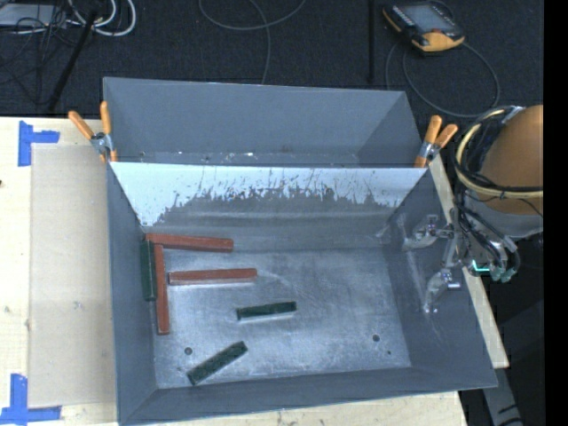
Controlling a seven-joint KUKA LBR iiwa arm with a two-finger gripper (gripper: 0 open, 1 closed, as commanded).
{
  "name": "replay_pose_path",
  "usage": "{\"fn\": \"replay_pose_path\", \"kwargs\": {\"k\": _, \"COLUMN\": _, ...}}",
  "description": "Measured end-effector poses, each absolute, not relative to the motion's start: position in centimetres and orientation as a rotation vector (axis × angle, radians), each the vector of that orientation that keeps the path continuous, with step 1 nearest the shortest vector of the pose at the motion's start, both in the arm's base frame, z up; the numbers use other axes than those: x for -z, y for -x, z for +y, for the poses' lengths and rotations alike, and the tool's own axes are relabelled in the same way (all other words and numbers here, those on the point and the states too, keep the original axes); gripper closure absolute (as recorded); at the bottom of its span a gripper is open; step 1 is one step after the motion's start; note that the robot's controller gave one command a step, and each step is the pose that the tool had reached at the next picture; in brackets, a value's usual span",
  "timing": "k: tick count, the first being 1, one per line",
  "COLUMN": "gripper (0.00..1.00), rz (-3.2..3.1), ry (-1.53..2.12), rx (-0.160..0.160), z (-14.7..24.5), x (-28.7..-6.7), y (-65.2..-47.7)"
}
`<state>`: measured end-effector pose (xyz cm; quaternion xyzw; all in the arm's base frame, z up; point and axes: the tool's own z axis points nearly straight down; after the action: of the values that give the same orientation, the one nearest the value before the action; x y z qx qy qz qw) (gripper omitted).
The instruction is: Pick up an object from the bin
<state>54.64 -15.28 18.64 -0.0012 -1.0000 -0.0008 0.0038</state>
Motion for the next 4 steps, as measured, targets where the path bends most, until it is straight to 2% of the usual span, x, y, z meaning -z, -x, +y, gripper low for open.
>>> {"fn": "replay_pose_path", "kwargs": {"k": 1, "gripper": 0.00, "rz": -3.141, "ry": 0.000, "rx": 0.000, "z": -15.2, "x": -19.0, "y": -54.8}}
{"fn": "replay_pose_path", "kwargs": {"k": 2, "gripper": 0.00, "rz": -3.145, "ry": 0.001, "rx": -0.002, "z": -10.8, "x": -14.9, "y": -56.7}}
{"fn": "replay_pose_path", "kwargs": {"k": 3, "gripper": 0.00, "rz": -3.141, "ry": -0.073, "rx": 0.001, "z": -4.6, "x": -9.5, "y": -54.4}}
{"fn": "replay_pose_path", "kwargs": {"k": 4, "gripper": 0.00, "rz": -3.137, "ry": -0.075, "rx": 0.003, "z": -3.8, "x": -9.9, "y": -57.5}}
